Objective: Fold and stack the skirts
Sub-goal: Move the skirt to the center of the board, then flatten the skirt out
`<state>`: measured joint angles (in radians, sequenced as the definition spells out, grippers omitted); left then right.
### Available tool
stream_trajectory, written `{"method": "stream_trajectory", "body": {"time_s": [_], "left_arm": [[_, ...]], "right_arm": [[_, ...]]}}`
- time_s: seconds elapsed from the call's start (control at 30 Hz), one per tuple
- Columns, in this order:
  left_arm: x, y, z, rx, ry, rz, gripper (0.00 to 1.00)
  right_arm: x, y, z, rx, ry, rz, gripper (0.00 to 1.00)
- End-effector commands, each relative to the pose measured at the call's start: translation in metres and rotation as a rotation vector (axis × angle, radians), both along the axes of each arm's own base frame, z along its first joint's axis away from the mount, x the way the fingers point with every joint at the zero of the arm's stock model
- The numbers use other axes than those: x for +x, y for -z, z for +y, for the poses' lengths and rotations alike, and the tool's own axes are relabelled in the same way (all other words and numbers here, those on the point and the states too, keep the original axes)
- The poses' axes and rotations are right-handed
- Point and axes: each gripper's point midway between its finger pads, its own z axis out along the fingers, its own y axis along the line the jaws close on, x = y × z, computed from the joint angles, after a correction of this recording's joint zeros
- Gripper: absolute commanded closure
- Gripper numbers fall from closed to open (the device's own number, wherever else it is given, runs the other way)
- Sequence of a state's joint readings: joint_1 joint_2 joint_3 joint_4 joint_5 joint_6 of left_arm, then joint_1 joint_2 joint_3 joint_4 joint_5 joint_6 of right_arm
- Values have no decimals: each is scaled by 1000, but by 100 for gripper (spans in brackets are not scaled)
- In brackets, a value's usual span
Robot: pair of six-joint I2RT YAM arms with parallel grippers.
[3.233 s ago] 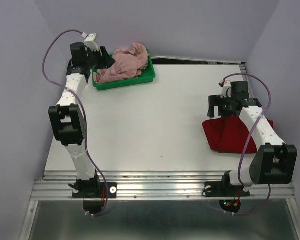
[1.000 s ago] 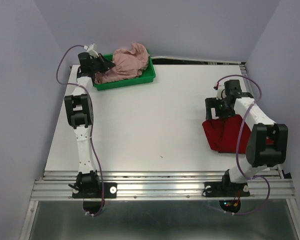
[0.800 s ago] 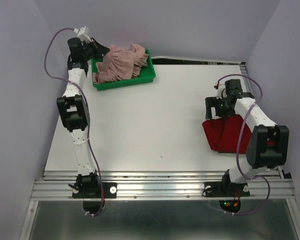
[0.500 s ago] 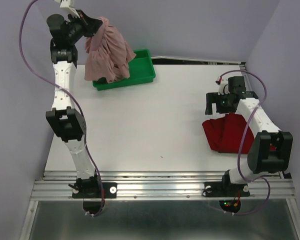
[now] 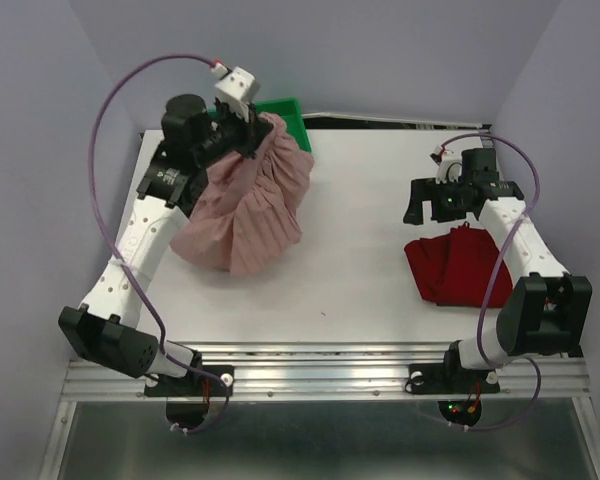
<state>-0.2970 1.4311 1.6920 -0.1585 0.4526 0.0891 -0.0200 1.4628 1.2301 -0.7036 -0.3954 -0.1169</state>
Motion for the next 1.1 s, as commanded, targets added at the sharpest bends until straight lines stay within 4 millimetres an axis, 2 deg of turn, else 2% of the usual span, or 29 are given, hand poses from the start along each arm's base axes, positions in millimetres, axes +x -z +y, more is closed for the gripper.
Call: {"method": "stream_trajectory", "body": {"time_s": [0.0, 0.03, 0.07, 0.1, 0.17, 0.2, 0.23, 0.27, 0.3, 0.33, 0.4, 0.43, 0.47, 0.5, 0.57, 0.6, 0.63, 0.7, 0.73, 0.77, 0.8, 0.83, 0.93, 1.0, 1.03, 1.07], "left_arm": [[-9, 123, -29, 163, -51, 202, 100], [-16, 139, -40, 171, -27, 235, 100], [-24, 171, -49, 200, -11, 298, 100], [-34, 195, -71, 217, 14, 343, 100], [-49, 230, -93, 253, 61, 404, 100], [-54, 257, -104, 283, 79, 459, 100], [-67, 267, -123, 300, 131, 470, 100], [-73, 275, -134, 311, 161, 486, 100], [-75, 270, -147, 306, 191, 476, 100], [-84, 284, -164, 334, 229, 492, 100], [-89, 277, -185, 334, 271, 470, 100], [-92, 284, -193, 354, 288, 465, 97], [-103, 282, -207, 366, 318, 445, 92], [-104, 284, -211, 380, 319, 434, 88], [-113, 282, -216, 407, 350, 416, 71], [-114, 273, -214, 403, 352, 404, 62], [-115, 267, -211, 406, 350, 390, 59], [-120, 260, -196, 439, 366, 358, 46], [-122, 231, -185, 394, 374, 309, 36], [-126, 220, -176, 374, 392, 290, 27], [-130, 222, -163, 377, 413, 283, 20], [-137, 197, -144, 330, 455, 250, 14], [-146, 202, -99, 379, 500, 264, 13], [-153, 218, -78, 442, 511, 302, 14], [-156, 231, -60, 502, 523, 331, 18], [-162, 244, -50, 524, 539, 360, 19]], "right_arm": [[0, -33, 9, 38, -70, -87, 0], [-2, -32, 9, 39, -75, -79, 0], [-6, -30, 10, 38, -79, -63, 0], [-9, -28, 10, 37, -87, -52, 1], [-13, -26, 10, 36, -92, -40, 1], [-14, -25, 9, 28, -97, -39, 2], [-17, -24, 8, 23, -97, -30, 2], [-17, -24, 8, 18, -97, -30, 2], [-18, -23, 7, 11, -99, -27, 2], [-20, -22, 5, -1, -94, -26, 3], [-20, -21, 3, -10, -91, -22, 5], [-20, -18, 2, -16, -84, -12, 6], [-20, -16, 1, -19, -84, -6, 9], [-20, -15, 1, -18, -84, -2, 11], [-19, -15, 1, -15, -86, 7, 18], [-19, -15, 2, -14, -92, 7, 19], [-19, -16, 2, -13, -96, 5, 21], [-19, -17, 5, -6, -120, -3, 25], [-20, -18, 8, 5, -151, -10, 26], [-21, -19, 11, 16, -171, -15, 28], [-22, -20, 15, 29, -193, -21, 29], [-23, -23, 22, 60, -233, -34, 30], [-28, -26, 39, 100, -320, -59, 31], [-29, -26, 48, 92, -377, -84, 33], [-32, -26, 59, 82, -423, -105, 34], [-32, -25, 66, 69, -451, -118, 35]]}}
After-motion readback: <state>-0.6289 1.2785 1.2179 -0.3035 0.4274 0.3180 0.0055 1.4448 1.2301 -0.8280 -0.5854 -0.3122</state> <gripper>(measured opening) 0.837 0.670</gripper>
